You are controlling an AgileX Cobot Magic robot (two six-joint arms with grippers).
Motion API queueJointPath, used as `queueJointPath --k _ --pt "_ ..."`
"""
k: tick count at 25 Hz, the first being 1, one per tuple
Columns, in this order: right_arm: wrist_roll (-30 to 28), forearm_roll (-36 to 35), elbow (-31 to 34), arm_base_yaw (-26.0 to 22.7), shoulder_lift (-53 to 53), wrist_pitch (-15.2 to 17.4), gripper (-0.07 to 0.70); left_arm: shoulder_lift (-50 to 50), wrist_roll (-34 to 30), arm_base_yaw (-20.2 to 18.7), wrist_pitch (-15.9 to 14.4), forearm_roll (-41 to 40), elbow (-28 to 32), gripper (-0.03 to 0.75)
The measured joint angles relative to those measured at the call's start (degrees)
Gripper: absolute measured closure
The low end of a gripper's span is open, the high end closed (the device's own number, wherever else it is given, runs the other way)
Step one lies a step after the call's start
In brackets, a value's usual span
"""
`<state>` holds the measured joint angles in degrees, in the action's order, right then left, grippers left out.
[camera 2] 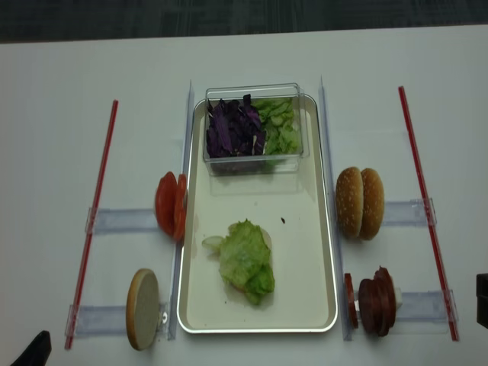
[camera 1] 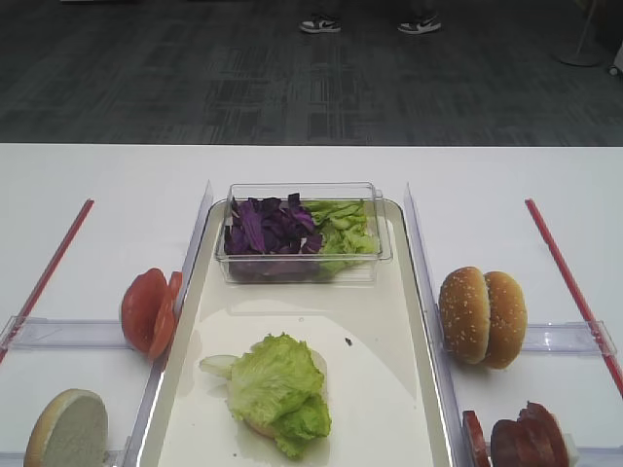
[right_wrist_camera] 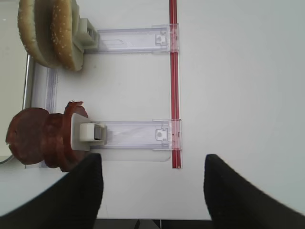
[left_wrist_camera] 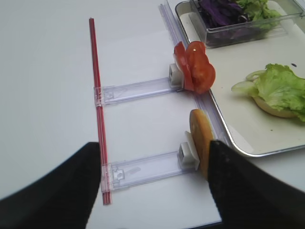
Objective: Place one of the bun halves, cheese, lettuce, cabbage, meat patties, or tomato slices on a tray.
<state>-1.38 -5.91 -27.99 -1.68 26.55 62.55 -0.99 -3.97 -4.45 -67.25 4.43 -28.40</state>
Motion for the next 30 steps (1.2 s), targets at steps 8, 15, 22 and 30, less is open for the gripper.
queueJointPath --k 8,15,22,30 --pt "0.0 -0.1 0.1 0.0 -5.1 0.1 0.147 0.0 0.0 0.0 0.0 0.0 0.0 0.258" --pt "0.0 -0.1 0.1 0.0 -8.8 0.4 0.147 0.0 0.0 0.0 0.0 0.0 0.0 0.258" --pt "0.0 -0.1 0.1 0.0 -12.2 0.6 0.147 0.0 0.0 0.0 0.0 0.0 0.0 0.258" --pt "0.0 -0.1 0.1 0.0 -17.5 0.8 0.147 0.0 0.0 0.0 0.0 0.0 0.0 0.258"
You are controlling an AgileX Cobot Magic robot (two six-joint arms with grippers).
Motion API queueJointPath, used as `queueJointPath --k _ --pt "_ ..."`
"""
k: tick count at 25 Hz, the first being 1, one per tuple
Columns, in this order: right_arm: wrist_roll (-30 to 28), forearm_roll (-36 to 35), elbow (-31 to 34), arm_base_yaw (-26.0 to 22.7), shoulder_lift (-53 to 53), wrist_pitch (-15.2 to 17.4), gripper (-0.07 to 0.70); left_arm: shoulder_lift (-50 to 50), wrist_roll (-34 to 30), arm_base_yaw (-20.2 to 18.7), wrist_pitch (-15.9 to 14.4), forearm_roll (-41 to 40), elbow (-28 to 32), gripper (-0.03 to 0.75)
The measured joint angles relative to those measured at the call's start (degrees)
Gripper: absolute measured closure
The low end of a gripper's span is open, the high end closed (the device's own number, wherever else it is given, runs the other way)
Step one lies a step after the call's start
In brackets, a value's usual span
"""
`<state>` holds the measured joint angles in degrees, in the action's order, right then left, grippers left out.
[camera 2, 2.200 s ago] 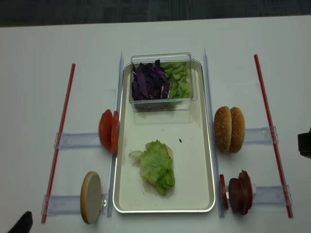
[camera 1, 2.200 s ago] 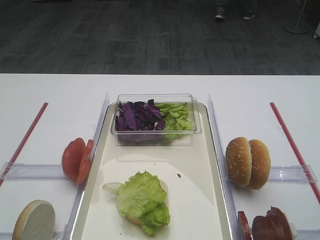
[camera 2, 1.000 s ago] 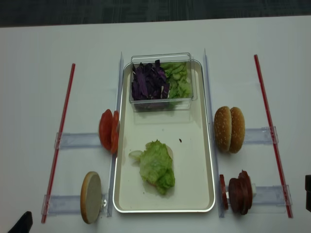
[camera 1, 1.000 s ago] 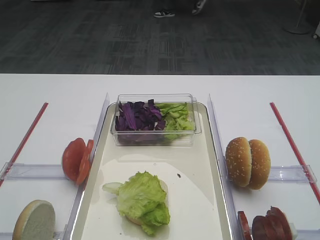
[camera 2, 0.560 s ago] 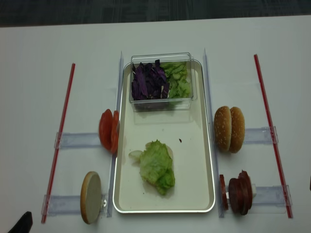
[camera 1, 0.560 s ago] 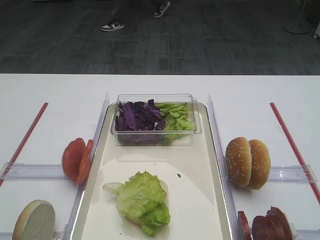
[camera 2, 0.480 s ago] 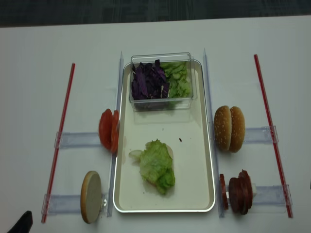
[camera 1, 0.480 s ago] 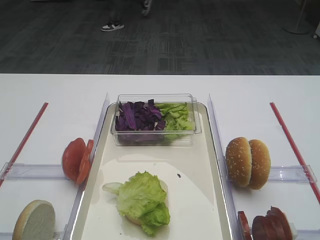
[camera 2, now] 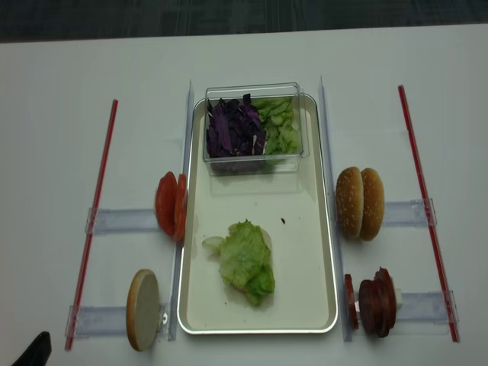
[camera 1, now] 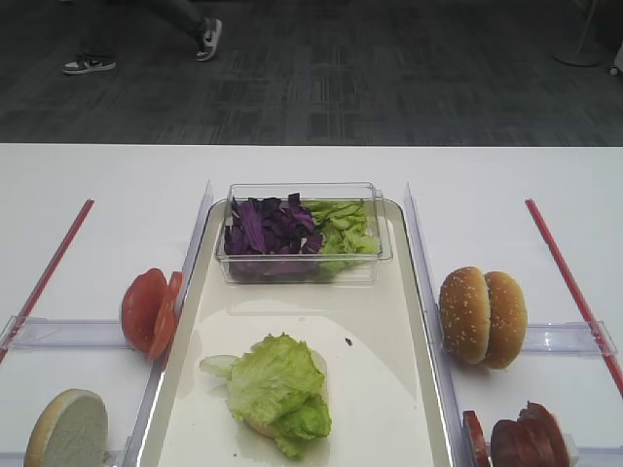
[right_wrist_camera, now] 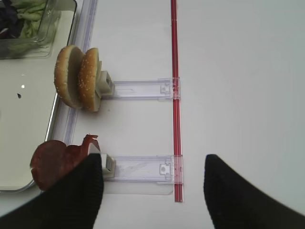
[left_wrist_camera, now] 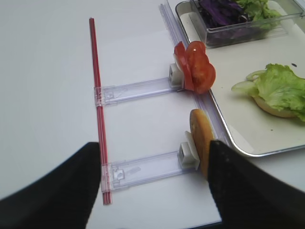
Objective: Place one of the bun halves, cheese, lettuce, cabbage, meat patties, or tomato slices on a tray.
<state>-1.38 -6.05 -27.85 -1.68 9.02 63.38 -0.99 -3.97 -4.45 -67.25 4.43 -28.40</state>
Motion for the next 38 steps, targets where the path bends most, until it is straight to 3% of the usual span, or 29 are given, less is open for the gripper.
queueJointPath --k 19,38 --pt "-1.6 -1.2 0.0 0.0 -9.8 0.3 0.147 0.0 0.0 0.0 0.0 0.0 0.0 0.258" --pt "-4.0 -2.4 0.0 -0.1 -9.9 0.4 0.147 0.0 0.0 0.0 0.0 0.0 0.0 0.258"
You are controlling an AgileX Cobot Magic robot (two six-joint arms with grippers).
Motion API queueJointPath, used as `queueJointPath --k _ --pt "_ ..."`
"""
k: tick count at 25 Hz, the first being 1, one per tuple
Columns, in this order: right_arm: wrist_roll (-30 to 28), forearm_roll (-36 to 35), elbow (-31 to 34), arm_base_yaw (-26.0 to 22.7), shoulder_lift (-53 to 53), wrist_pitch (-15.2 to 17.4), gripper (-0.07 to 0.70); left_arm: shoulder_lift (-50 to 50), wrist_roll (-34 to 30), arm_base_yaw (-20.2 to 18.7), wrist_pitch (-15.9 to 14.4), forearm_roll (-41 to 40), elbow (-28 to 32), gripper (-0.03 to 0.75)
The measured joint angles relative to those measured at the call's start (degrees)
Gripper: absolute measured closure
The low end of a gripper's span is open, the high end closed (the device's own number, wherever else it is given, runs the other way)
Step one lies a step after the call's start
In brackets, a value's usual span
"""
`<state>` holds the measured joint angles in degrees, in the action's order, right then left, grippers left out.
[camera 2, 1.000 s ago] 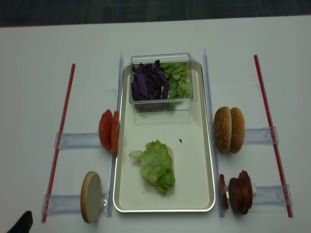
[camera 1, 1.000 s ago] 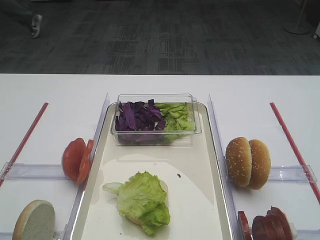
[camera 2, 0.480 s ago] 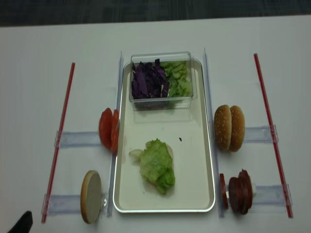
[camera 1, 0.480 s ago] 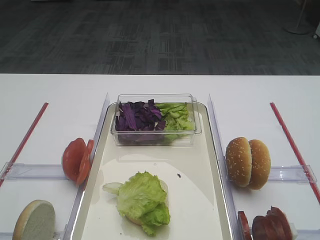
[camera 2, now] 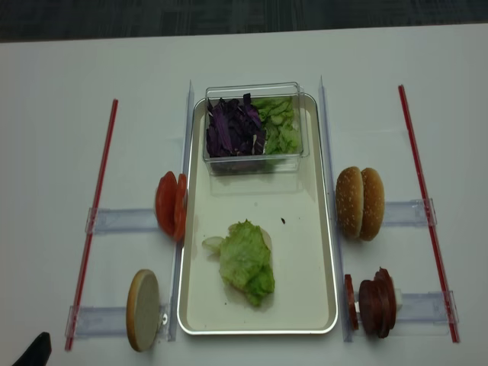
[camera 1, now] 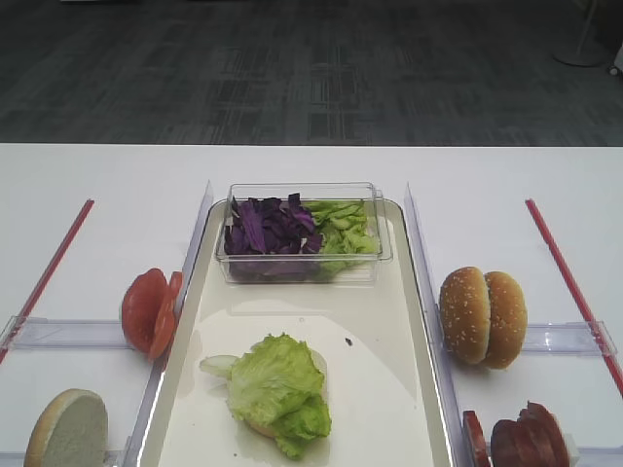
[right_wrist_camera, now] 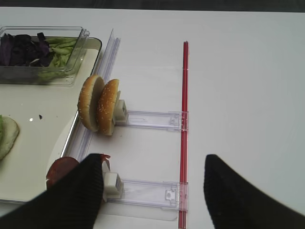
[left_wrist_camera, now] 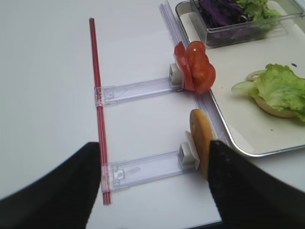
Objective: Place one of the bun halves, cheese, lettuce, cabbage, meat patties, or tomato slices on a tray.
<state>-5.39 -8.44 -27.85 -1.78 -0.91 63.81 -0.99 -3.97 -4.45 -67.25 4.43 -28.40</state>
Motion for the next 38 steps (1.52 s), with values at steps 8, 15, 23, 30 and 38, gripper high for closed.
queueJointPath --k 8,15,23,30,38 --pt "-0.1 0.0 0.0 0.0 0.0 0.0 0.147 0.0 0.0 0.0 0.0 0.0 0.0 0.258" --pt "-0.1 -0.1 0.0 0.0 0.0 0.0 0.147 0.0 0.0 0.0 0.0 0.0 0.0 0.258" --pt "-0.2 -0.2 0.0 0.0 0.0 0.0 0.147 0.0 0.0 0.0 0.0 0.0 0.0 0.258" --pt "-0.3 -0.2 0.0 0.0 0.0 0.0 0.147 0.0 0.0 0.0 0.0 0.0 0.0 0.258" --pt "-0.3 -0.2 0.0 0.0 0.0 0.0 0.147 0.0 0.0 0.0 0.0 0.0 0.0 0.258"
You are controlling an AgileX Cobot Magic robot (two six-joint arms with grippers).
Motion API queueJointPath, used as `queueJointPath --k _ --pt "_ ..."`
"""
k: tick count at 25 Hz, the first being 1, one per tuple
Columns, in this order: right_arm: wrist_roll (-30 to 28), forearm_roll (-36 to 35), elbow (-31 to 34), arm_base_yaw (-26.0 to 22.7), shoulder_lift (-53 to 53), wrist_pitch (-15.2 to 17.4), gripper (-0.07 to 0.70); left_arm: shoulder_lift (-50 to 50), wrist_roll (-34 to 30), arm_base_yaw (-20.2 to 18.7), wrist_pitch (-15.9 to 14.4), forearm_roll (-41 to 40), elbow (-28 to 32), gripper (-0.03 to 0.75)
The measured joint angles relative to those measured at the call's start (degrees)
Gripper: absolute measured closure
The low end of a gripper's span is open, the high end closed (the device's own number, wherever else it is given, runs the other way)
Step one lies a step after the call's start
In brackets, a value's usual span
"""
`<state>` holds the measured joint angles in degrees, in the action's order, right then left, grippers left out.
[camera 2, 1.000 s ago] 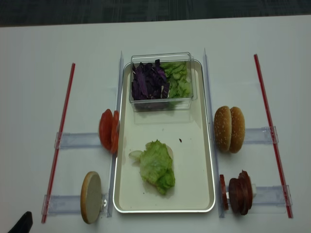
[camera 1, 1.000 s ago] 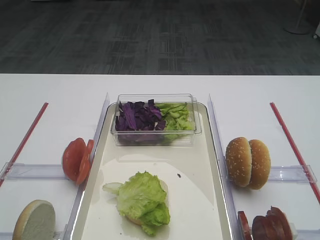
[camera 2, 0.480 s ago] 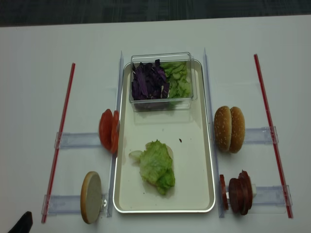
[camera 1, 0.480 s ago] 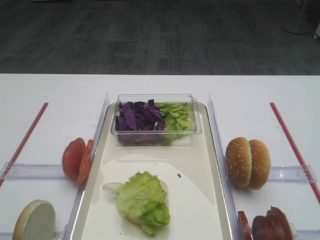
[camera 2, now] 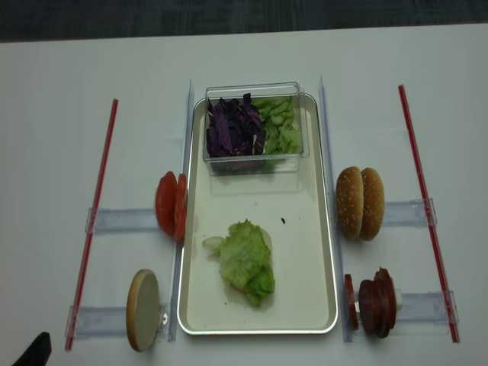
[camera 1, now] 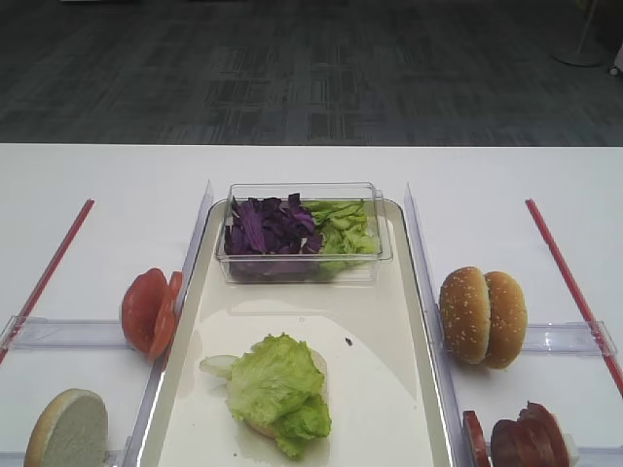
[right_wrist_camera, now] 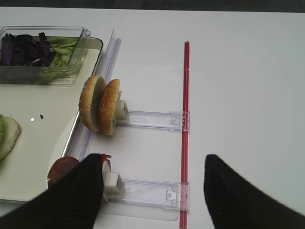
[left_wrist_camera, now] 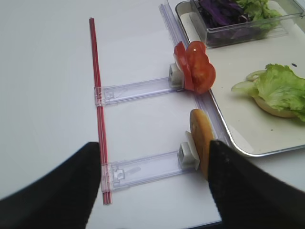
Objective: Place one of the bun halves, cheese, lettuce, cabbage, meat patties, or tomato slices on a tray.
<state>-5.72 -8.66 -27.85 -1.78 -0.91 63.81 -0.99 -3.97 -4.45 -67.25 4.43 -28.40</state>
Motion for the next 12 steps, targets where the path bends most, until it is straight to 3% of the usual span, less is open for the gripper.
queueJointPath --k 12 --pt "0.2 0.0 0.0 0.0 0.0 0.0 0.147 0.0 0.0 0.0 0.0 0.0 0.0 0.258"
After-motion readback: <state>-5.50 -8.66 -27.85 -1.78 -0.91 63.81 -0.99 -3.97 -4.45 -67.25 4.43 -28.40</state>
